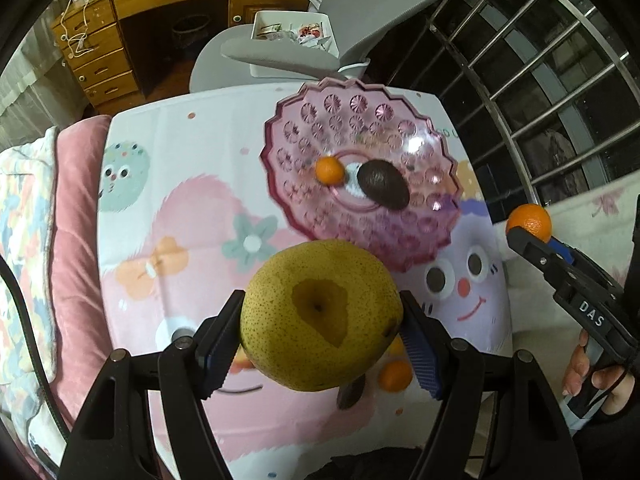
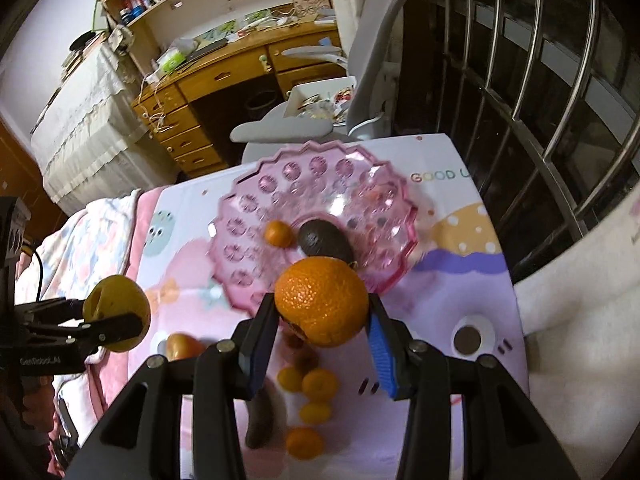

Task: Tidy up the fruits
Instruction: 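Carry the pear and orange into the pink bowl and open both grippers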

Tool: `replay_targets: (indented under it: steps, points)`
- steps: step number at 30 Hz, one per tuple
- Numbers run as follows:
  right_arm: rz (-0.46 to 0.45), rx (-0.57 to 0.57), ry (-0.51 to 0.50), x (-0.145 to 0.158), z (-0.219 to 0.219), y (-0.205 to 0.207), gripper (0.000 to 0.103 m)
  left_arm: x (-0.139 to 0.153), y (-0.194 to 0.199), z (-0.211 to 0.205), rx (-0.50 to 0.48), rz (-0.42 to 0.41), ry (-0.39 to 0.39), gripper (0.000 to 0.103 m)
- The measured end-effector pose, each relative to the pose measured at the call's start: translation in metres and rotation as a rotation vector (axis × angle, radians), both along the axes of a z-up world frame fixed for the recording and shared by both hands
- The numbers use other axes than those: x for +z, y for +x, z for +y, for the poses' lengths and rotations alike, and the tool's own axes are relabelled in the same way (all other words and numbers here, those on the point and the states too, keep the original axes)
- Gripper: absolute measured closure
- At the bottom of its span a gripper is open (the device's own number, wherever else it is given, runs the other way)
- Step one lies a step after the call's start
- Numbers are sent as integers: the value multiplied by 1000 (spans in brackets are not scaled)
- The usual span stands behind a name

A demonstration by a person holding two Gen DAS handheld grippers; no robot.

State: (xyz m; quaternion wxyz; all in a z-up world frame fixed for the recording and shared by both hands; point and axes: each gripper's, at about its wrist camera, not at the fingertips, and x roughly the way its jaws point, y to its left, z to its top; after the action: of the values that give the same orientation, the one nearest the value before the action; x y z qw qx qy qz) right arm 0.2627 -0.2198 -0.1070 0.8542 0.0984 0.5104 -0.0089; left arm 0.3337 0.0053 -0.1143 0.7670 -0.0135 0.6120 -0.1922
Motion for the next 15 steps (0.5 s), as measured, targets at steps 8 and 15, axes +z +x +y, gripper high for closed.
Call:
replay_targets:
  steps: [8, 15]
  points:
    - [17, -27, -5, -30, -23, 44, 59, -19, 38, -32, 8, -26, -31, 31]
    - [22, -11, -22, -69, -30, 74, 59, -51, 61, -54, -3, -30, -55, 31]
